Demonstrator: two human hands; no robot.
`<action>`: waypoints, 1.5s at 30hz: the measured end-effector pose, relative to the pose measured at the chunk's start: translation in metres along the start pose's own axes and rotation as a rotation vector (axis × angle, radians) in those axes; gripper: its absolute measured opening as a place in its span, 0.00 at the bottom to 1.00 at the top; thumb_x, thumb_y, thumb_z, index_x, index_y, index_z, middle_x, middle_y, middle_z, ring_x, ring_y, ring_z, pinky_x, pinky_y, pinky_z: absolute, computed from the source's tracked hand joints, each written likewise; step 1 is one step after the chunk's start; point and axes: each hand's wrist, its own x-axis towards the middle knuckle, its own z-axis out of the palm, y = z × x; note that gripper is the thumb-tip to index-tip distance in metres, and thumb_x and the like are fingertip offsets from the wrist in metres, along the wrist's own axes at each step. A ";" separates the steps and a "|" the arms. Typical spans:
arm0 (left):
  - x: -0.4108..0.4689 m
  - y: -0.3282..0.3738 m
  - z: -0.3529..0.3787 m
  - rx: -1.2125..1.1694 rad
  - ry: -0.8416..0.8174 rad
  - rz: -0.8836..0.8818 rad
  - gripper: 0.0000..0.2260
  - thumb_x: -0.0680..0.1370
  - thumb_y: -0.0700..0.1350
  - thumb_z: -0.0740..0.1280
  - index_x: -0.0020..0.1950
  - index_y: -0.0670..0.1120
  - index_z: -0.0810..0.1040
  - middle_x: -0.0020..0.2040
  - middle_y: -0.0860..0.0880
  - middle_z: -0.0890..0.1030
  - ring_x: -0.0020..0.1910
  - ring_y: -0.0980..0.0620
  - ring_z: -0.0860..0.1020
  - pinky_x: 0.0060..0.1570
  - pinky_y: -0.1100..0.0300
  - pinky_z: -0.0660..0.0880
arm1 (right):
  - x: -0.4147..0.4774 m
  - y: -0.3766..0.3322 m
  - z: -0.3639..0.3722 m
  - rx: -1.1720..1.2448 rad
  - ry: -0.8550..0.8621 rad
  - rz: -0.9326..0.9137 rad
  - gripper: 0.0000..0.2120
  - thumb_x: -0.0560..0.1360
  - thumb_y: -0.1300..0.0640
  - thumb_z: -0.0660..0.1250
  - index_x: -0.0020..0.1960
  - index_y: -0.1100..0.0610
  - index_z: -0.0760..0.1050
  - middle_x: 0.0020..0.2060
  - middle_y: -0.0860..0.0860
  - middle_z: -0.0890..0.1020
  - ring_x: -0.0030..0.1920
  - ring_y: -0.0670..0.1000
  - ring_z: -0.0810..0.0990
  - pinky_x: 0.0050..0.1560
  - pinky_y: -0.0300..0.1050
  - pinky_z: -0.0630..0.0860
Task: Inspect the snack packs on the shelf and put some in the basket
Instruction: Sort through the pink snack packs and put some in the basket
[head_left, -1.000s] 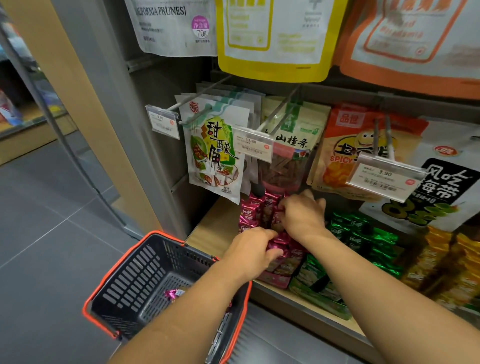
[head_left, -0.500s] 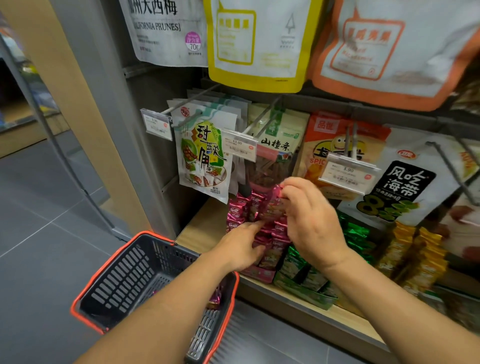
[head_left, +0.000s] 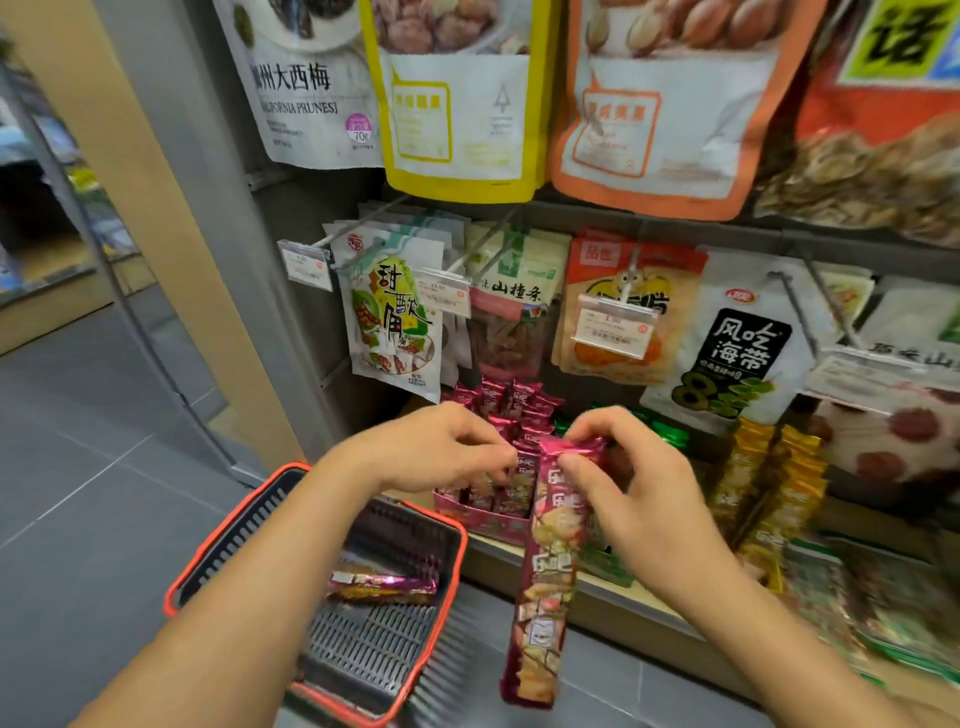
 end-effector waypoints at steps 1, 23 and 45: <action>-0.008 0.009 0.001 -0.062 -0.082 0.024 0.13 0.79 0.56 0.64 0.55 0.52 0.82 0.49 0.53 0.85 0.47 0.56 0.83 0.52 0.57 0.80 | 0.000 -0.001 0.000 0.112 -0.012 0.084 0.11 0.73 0.60 0.72 0.47 0.48 0.72 0.42 0.42 0.78 0.41 0.43 0.80 0.40 0.35 0.76; -0.056 0.020 0.038 -0.530 0.447 0.116 0.15 0.75 0.52 0.66 0.41 0.41 0.84 0.38 0.44 0.80 0.35 0.50 0.77 0.33 0.62 0.77 | -0.013 -0.016 0.033 0.578 -0.470 0.451 0.37 0.70 0.24 0.48 0.30 0.54 0.79 0.26 0.57 0.79 0.23 0.51 0.77 0.28 0.38 0.75; -0.041 0.013 0.053 -0.199 0.897 0.134 0.07 0.75 0.41 0.69 0.38 0.50 0.82 0.38 0.51 0.82 0.39 0.53 0.80 0.42 0.57 0.77 | -0.010 0.004 0.036 0.287 -0.385 0.263 0.18 0.75 0.32 0.56 0.55 0.41 0.75 0.43 0.41 0.83 0.44 0.41 0.81 0.53 0.51 0.78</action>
